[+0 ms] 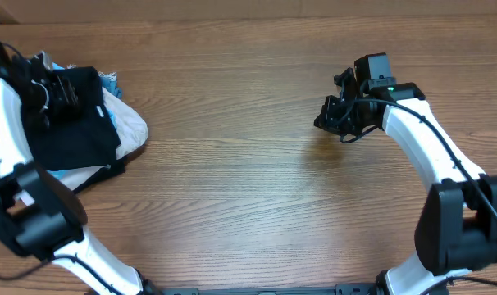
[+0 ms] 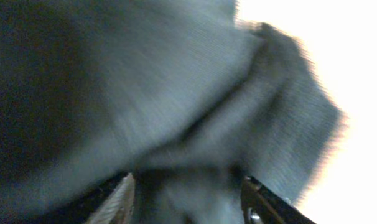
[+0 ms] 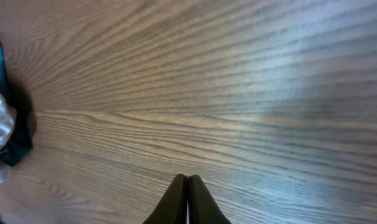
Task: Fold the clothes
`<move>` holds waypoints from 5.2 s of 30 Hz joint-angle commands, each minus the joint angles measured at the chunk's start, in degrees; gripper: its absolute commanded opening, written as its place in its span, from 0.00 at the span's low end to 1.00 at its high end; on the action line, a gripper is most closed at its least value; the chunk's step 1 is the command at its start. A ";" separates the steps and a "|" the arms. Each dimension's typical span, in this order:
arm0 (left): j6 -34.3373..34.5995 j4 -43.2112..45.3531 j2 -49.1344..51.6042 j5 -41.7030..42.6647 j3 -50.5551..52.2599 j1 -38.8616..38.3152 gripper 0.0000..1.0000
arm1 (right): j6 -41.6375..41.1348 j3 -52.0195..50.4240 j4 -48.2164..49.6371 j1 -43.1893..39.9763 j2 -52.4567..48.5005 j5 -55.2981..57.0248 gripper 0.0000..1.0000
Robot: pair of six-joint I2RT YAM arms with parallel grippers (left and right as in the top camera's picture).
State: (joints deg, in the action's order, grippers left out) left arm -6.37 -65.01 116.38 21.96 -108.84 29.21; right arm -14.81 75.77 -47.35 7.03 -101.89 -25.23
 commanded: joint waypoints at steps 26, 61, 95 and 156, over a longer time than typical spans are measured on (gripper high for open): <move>21.81 -24.81 -39.17 -40.87 0.28 -52.89 1.00 | 10.73 5.68 -13.14 -0.79 39.39 12.35 1.00; 22.25 -24.70 -40.63 -39.93 0.74 -53.33 1.00 | 10.14 -23.67 -1.46 -0.39 81.02 25.59 1.00; 22.27 -24.72 -40.63 -39.93 0.74 -53.33 1.00 | 10.16 -75.30 42.82 -0.35 101.72 22.75 1.00; 2.38 47.30 -110.01 -19.34 95.82 -29.99 1.00 | 10.16 -75.30 42.80 -0.35 101.72 22.75 1.00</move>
State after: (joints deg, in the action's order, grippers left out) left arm -3.49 -18.90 11.29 1.98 -17.50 -1.34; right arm -4.49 1.04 -4.97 6.46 -0.73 -2.55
